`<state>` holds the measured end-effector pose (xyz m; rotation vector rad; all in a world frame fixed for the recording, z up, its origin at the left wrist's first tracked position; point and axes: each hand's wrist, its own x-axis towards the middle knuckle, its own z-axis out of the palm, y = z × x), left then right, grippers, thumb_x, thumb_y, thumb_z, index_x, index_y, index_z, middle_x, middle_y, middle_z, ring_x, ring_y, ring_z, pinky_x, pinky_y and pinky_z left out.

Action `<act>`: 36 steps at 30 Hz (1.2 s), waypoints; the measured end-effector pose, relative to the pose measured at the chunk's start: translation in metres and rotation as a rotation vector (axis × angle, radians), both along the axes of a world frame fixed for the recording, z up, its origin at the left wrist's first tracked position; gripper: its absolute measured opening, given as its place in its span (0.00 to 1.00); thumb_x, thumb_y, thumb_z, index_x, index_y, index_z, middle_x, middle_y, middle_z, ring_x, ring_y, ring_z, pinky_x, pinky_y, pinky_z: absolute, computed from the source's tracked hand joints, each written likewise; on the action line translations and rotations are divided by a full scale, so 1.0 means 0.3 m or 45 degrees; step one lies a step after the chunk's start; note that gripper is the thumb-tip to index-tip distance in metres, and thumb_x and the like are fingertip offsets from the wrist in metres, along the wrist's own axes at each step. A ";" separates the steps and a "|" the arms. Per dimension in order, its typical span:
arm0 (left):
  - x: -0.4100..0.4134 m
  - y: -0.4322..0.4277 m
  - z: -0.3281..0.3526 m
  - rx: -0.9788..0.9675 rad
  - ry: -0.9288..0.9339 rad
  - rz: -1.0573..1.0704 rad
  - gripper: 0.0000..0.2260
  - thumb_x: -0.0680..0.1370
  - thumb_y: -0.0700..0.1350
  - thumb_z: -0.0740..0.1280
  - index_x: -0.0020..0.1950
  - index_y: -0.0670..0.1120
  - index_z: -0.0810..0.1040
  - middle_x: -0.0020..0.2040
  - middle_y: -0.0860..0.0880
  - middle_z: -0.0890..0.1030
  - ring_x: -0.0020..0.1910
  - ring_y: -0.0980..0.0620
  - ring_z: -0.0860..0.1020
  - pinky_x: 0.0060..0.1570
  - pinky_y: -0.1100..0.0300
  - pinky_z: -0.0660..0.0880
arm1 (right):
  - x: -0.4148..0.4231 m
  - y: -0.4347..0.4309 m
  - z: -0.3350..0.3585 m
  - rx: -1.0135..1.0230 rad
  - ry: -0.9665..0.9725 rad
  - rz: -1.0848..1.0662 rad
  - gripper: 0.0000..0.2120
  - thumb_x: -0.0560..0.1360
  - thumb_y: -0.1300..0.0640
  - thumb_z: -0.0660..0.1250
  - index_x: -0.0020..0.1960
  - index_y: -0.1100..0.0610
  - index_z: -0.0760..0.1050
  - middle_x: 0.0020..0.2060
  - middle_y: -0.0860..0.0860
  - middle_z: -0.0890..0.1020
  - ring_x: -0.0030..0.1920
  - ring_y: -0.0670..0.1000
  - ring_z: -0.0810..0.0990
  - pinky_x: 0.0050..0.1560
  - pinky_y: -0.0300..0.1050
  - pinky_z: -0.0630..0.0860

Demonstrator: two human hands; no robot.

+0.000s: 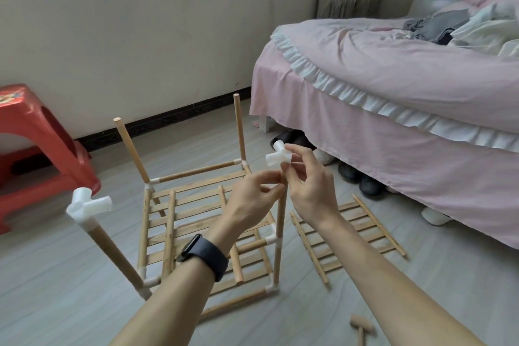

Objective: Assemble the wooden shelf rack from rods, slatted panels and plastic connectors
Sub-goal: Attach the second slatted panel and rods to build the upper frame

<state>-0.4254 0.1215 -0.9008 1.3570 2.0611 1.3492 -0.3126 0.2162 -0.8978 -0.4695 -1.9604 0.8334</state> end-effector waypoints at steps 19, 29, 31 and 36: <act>0.019 -0.025 0.060 0.275 0.012 0.242 0.13 0.79 0.55 0.70 0.62 0.53 0.82 0.48 0.53 0.86 0.45 0.59 0.84 0.45 0.63 0.81 | 0.031 0.053 -0.019 0.070 -0.076 0.069 0.13 0.81 0.57 0.69 0.65 0.52 0.76 0.50 0.46 0.86 0.49 0.32 0.81 0.49 0.27 0.76; 0.001 -0.130 0.141 0.078 0.145 0.209 0.17 0.80 0.53 0.69 0.68 0.52 0.75 0.56 0.57 0.81 0.50 0.62 0.81 0.45 0.69 0.79 | 0.033 0.032 -0.019 0.038 -0.118 0.057 0.13 0.82 0.53 0.67 0.66 0.49 0.73 0.52 0.46 0.84 0.51 0.40 0.82 0.49 0.31 0.79; -0.057 -0.225 0.202 0.024 0.341 0.245 0.14 0.80 0.52 0.69 0.65 0.54 0.77 0.59 0.56 0.80 0.54 0.60 0.79 0.51 0.63 0.79 | 0.037 0.016 -0.014 0.093 -0.166 -0.025 0.15 0.82 0.51 0.67 0.68 0.50 0.73 0.56 0.48 0.81 0.55 0.42 0.79 0.51 0.31 0.76; -0.256 -0.549 0.340 -0.274 0.606 0.513 0.09 0.80 0.53 0.67 0.59 0.56 0.82 0.59 0.55 0.80 0.59 0.54 0.77 0.60 0.51 0.75 | 0.013 -0.106 0.064 0.373 -0.101 -0.334 0.23 0.73 0.59 0.71 0.67 0.57 0.72 0.60 0.54 0.73 0.60 0.52 0.69 0.61 0.40 0.67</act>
